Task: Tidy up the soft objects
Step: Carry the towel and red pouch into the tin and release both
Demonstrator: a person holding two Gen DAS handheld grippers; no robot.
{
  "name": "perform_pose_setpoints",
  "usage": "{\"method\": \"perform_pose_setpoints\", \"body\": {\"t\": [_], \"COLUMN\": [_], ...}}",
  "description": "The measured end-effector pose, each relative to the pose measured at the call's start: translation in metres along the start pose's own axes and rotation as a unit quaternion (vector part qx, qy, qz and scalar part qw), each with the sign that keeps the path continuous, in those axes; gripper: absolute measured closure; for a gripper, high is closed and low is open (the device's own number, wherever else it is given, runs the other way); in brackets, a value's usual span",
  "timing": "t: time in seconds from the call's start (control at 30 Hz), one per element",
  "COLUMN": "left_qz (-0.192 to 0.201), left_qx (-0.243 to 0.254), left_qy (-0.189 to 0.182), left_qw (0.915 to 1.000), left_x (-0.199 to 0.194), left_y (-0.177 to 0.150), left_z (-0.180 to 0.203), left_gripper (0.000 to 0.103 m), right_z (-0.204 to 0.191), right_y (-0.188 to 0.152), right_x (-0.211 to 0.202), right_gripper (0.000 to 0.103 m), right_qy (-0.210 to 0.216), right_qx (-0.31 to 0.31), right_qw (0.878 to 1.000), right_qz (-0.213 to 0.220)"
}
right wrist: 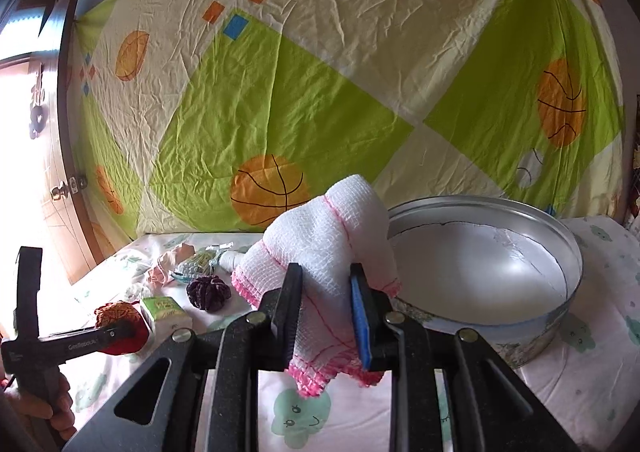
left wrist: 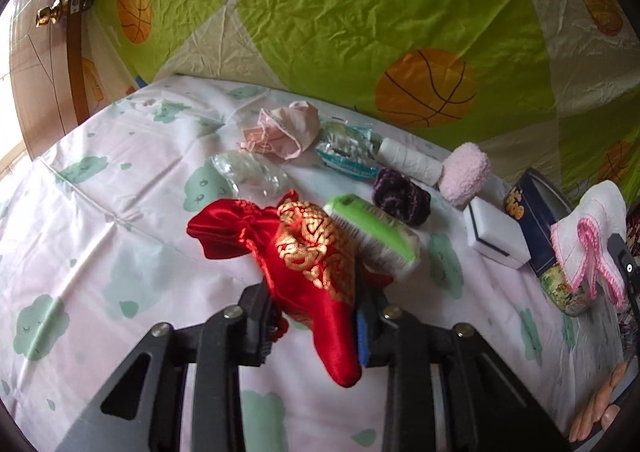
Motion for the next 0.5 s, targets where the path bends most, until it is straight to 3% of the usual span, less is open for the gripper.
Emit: {"method": "perform_pose_setpoints", "body": {"t": [0.13,0.27,0.37,0.5], "left_qz": [0.062,0.109,0.113,0.105], "left_qx": [0.040,0.093,0.126,0.129], "left_qy": [-0.010,-0.027,-0.040,-0.056], "left_qw": [0.9973,0.9894,0.9848,0.9844], "left_x": [-0.043,-0.071,-0.071,-0.059], "left_y": [-0.001,0.009,0.017,0.020], "left_z": [0.015,0.045,0.071,0.091], "left_gripper": [0.074,0.074,0.074,0.074], "right_z": [0.004,0.016,0.030,0.046], "right_y": [0.007,0.019,0.026,0.026], "right_x": [-0.011,-0.026,-0.029,-0.026], "right_gripper": [0.077,0.077,0.077,0.078], "right_qy": [0.011,0.009,-0.001,-0.005], "right_qx": [0.015,0.030,0.044,0.063], "right_qw": [1.000,0.998,0.996,0.996], "right_qz": [0.021,0.061,0.073,0.063]}}
Point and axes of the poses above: each gripper's, at about its wrist camera, not at the fingertips, and x roughly the way its jaws point, z to its right, y to its top, the point moved 2 cm from there along x, roughly the way its jaws point, and after that the axes turned 15 degrees about -y, right-handed, at the moved point
